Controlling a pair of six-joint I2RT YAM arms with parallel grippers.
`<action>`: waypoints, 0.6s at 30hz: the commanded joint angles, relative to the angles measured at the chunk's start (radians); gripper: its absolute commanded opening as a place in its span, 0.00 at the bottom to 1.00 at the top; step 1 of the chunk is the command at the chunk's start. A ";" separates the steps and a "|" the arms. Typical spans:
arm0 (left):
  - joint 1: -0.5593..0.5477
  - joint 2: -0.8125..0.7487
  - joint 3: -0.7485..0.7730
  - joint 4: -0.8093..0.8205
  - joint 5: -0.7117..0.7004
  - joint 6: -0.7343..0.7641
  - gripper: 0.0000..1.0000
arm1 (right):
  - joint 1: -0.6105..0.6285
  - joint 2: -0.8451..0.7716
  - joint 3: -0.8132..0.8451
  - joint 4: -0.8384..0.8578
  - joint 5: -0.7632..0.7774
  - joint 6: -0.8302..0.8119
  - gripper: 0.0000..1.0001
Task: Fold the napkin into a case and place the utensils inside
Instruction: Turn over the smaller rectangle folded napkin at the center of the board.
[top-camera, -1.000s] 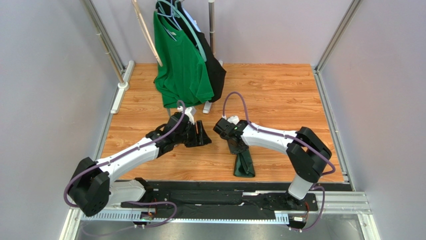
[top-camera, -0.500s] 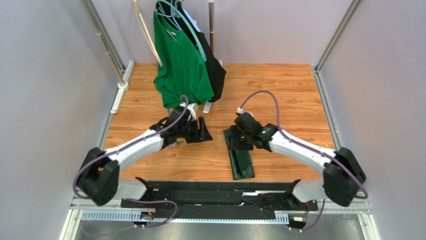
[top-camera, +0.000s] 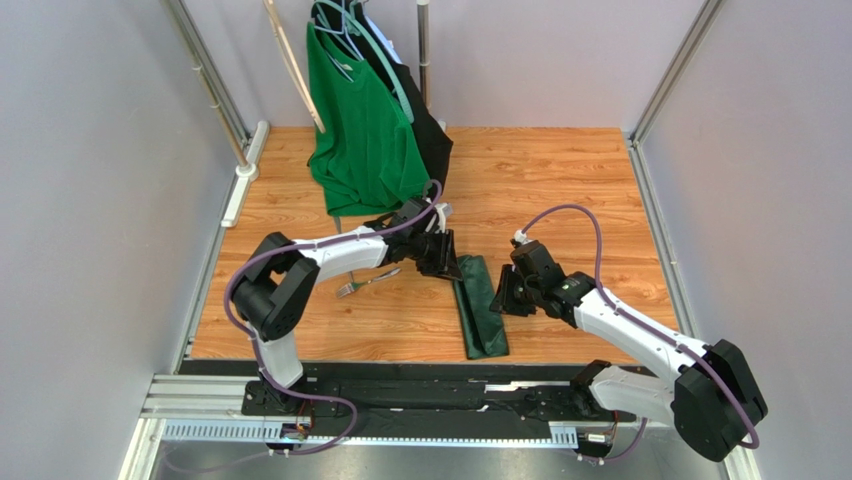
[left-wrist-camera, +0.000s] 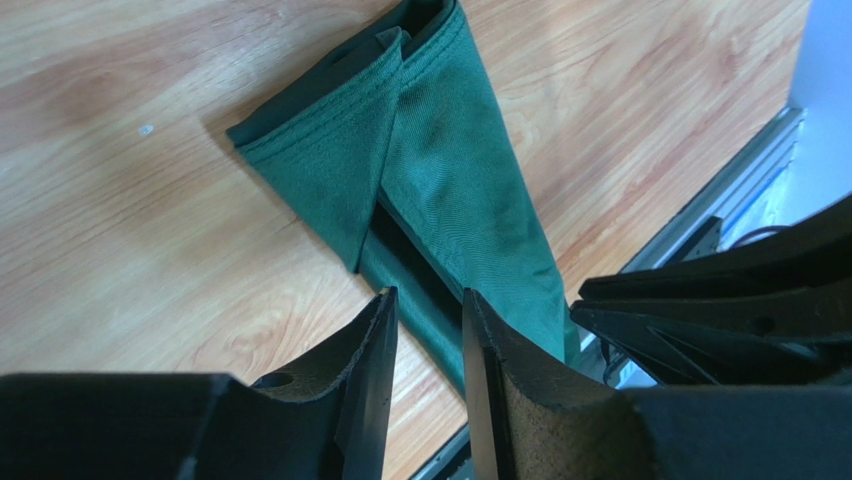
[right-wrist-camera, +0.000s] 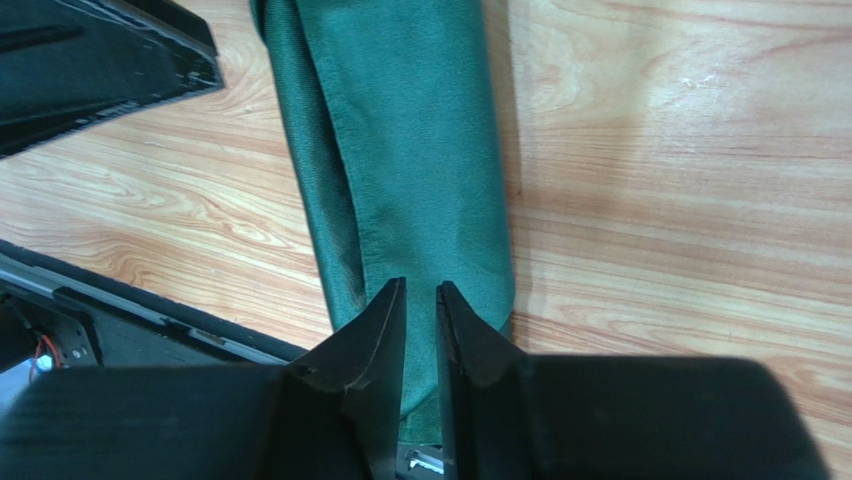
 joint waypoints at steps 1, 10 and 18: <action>-0.008 0.063 0.064 -0.025 -0.027 0.018 0.38 | -0.014 0.017 -0.010 0.061 -0.027 -0.033 0.20; -0.049 -0.006 -0.015 -0.006 -0.085 0.027 0.28 | 0.003 -0.038 -0.037 0.025 0.034 -0.026 0.23; -0.081 -0.075 -0.153 0.165 0.172 -0.191 0.60 | -0.015 -0.032 -0.021 0.027 -0.028 -0.045 0.33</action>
